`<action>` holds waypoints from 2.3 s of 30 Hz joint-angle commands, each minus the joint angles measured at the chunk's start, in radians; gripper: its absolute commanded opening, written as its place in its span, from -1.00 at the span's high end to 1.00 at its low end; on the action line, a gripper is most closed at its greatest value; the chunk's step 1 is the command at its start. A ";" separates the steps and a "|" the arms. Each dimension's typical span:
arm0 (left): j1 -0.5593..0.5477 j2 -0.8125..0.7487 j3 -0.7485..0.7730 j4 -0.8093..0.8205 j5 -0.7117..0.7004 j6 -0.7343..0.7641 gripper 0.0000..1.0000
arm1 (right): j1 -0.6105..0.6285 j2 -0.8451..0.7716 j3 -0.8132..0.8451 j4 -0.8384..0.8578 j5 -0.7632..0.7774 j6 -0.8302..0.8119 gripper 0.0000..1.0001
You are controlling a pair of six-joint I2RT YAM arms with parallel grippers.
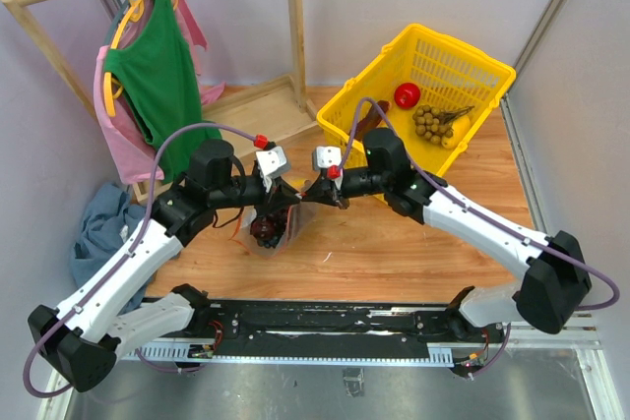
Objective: Place the food in the zip-top bag and seal the zipper
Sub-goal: Zip the zipper food storage bag at the center of the board.
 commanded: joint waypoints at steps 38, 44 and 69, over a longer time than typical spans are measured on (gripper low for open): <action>-0.016 -0.038 -0.013 0.014 -0.029 -0.084 0.99 | 0.017 0.030 -0.028 0.192 -0.071 0.103 0.99; -0.017 -0.055 -0.020 -0.024 -0.110 -0.120 0.81 | 0.015 -0.011 -0.086 0.309 -0.008 0.171 0.99; -0.016 -0.120 -0.100 0.116 -0.197 -0.274 0.53 | 0.017 -0.040 -0.147 0.394 0.180 0.258 0.99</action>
